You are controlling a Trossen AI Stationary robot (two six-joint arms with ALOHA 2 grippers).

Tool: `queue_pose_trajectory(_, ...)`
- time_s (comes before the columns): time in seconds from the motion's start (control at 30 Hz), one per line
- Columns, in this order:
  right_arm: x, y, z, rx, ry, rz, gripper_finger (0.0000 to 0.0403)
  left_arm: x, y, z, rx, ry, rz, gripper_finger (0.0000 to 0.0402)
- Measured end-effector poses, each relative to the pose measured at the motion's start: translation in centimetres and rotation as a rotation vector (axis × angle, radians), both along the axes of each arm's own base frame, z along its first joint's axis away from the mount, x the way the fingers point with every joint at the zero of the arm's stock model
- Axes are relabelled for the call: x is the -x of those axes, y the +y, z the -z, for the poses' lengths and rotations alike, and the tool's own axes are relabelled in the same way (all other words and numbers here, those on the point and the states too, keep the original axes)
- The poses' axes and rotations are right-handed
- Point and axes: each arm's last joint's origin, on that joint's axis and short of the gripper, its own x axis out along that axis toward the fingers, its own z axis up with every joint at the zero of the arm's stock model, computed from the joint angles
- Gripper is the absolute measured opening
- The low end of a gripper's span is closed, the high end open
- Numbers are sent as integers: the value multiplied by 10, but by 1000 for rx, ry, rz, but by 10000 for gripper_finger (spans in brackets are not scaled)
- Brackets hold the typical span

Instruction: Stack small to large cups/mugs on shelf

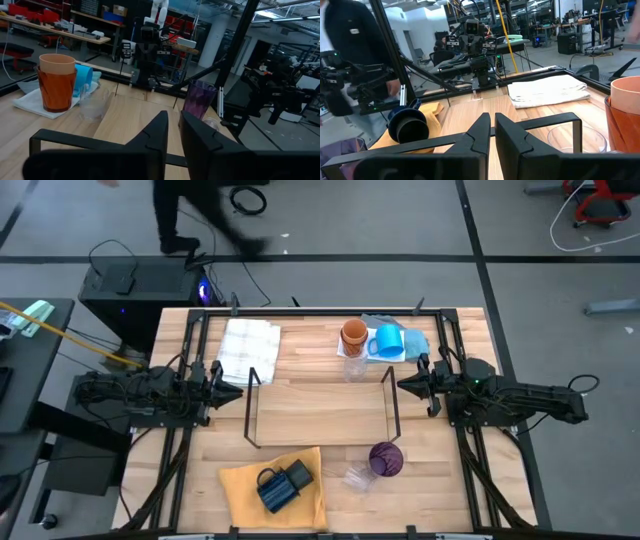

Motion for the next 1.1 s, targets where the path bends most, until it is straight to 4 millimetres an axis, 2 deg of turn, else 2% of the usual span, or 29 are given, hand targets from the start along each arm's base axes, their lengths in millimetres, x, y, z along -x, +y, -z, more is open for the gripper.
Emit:
queue_pose_trajectory(0.77, 0, 0, 0, 0, 0, 0, 34, 0, 0, 0, 0, 0, 0, 51)
queue_pose_trajectory(1.1, 0, 0, 0, 0, 0, 0, 34, 0, 0, 0, 0, 0, 0, 61)
